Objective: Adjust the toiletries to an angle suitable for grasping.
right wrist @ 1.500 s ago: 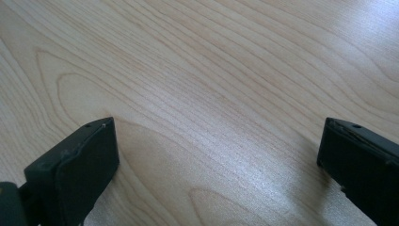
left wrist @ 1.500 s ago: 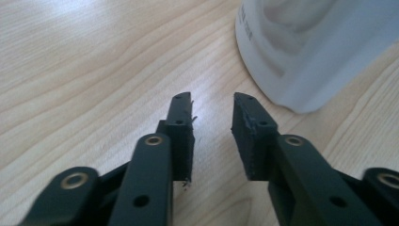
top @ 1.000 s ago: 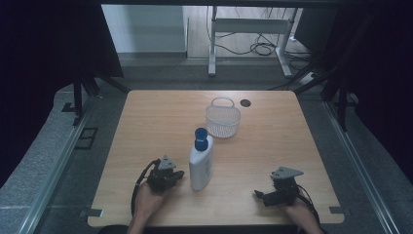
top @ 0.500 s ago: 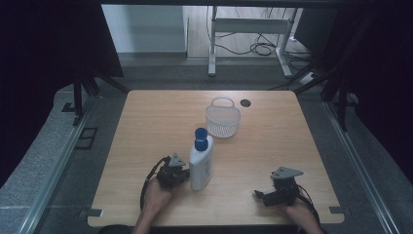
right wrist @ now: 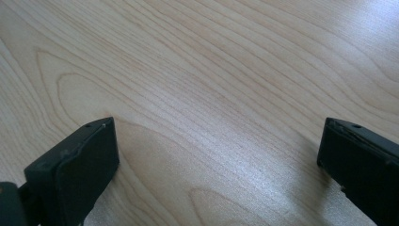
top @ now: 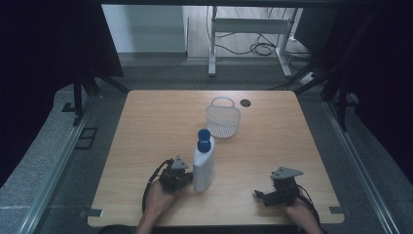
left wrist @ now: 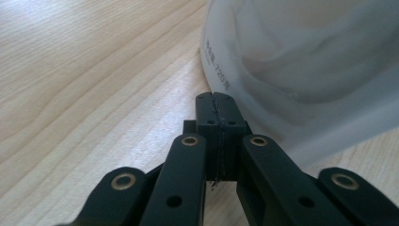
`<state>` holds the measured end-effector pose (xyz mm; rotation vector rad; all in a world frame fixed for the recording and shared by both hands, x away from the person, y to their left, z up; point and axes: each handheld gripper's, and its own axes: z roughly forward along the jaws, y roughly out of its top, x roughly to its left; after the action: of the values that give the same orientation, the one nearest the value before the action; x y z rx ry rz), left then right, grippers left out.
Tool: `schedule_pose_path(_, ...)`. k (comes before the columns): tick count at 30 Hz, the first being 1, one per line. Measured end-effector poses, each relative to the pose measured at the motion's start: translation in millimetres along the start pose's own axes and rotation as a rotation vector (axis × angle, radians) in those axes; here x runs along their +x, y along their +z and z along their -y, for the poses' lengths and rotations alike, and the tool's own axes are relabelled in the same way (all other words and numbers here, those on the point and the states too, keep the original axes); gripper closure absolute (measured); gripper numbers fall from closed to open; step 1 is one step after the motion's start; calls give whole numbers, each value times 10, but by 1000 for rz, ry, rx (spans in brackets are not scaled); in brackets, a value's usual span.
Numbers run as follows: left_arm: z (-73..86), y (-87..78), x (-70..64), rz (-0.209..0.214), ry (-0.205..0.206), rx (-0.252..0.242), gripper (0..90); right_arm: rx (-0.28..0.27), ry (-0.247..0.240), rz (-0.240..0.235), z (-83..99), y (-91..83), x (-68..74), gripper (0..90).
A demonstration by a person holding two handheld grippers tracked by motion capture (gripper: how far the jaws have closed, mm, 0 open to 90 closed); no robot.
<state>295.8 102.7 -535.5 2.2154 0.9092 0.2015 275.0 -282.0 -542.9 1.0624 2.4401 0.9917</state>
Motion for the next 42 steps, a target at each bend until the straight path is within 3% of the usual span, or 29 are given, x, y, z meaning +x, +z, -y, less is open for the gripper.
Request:
schedule_pose_path(21, 28, -31, -338, 36, 38, 28, 891, -1, 0, 1, 1, 1, 1, 0)
schedule_pose_path(42, -101, 107, -650, 100, 132, 21, 890, -2, 0, 1, 0, 2, 1, 0)
